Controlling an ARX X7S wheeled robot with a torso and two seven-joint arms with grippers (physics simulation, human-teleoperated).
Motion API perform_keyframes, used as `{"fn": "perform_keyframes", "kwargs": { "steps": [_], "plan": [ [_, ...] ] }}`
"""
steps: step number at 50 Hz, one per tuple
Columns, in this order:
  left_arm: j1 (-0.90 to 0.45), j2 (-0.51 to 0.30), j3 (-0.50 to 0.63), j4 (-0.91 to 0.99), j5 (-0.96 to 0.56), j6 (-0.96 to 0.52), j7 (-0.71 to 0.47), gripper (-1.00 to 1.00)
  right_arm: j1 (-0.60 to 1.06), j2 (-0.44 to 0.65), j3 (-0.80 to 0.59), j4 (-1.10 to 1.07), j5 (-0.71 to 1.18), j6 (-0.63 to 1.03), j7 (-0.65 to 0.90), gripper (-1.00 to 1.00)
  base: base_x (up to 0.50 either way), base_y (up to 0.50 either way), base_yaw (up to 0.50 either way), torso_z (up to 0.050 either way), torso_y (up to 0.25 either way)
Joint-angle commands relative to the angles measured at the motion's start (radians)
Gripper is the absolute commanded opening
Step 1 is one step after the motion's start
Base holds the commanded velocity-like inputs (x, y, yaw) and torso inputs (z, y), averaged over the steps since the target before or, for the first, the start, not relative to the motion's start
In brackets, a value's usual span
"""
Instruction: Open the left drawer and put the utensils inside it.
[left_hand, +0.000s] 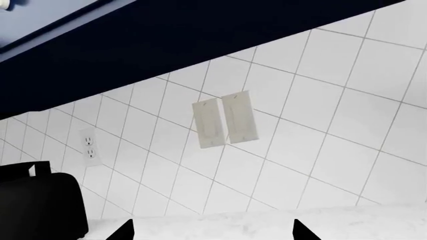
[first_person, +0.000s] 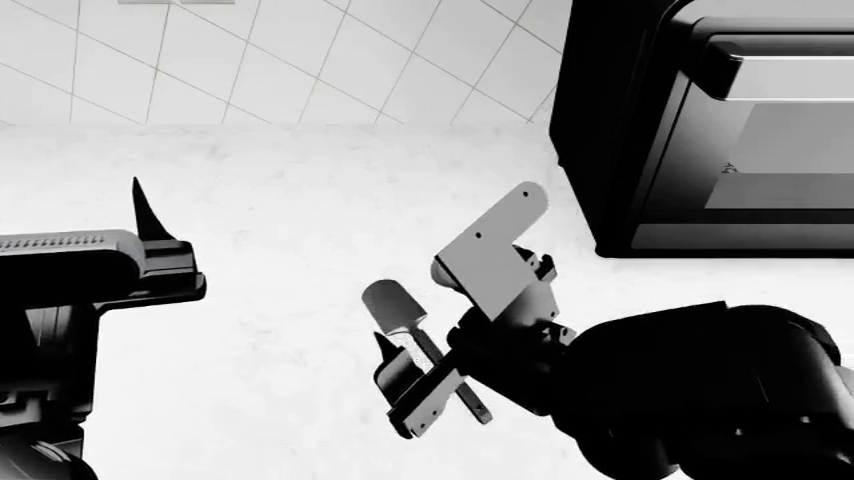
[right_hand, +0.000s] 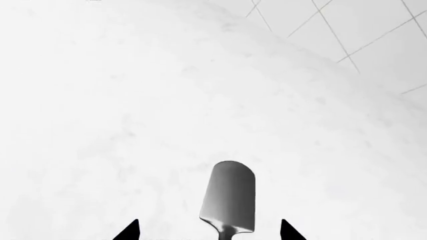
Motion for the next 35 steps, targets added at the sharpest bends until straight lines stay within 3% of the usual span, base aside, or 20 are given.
{"fn": "perform_keyframes", "kwargs": {
  "steps": [1, 18, 35],
  "plan": [
    [0.001, -0.004, -0.002, 0.0, -0.007, 0.002, -0.006, 1.0, -0.084, 0.025, -0.003, 0.014, -0.072, -0.067, -0.045, 1.0, 0.0, 0.0, 0.0, 0.0, 0.0],
    [-0.004, -0.011, 0.004, 0.009, -0.019, -0.005, -0.021, 1.0, -0.227, 0.071, 0.001, 0.039, -0.174, -0.201, -0.119, 1.0, 0.0, 0.0, 0.0, 0.0, 0.0],
    [-0.003, -0.015, 0.015, -0.001, -0.022, 0.007, -0.027, 1.0, -0.341, 0.008, -0.021, 0.16, -0.265, -0.313, -0.213, 1.0, 0.0, 0.0, 0.0, 0.0, 0.0]
  ]
}}
